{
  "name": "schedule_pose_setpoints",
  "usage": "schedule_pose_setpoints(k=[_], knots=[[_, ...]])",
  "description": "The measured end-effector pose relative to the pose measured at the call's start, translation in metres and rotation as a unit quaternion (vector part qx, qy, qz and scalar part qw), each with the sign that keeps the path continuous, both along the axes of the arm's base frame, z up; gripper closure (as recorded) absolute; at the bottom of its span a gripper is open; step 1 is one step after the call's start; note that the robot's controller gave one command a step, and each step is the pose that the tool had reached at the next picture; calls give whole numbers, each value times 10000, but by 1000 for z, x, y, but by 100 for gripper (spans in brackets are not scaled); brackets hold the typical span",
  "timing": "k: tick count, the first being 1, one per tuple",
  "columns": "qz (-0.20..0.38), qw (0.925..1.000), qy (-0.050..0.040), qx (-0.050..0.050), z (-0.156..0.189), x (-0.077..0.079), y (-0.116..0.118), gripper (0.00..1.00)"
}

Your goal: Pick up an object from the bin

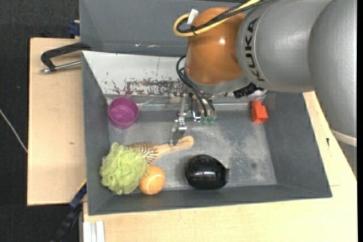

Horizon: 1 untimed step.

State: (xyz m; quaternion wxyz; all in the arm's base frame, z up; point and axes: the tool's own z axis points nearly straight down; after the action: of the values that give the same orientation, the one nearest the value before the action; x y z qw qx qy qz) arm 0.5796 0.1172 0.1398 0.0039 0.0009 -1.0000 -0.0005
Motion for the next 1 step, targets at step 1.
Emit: schedule_pose_setpoints(k=[1], knots=[[-4, 10000, -33, 3, 4, 1, 0, 0]])
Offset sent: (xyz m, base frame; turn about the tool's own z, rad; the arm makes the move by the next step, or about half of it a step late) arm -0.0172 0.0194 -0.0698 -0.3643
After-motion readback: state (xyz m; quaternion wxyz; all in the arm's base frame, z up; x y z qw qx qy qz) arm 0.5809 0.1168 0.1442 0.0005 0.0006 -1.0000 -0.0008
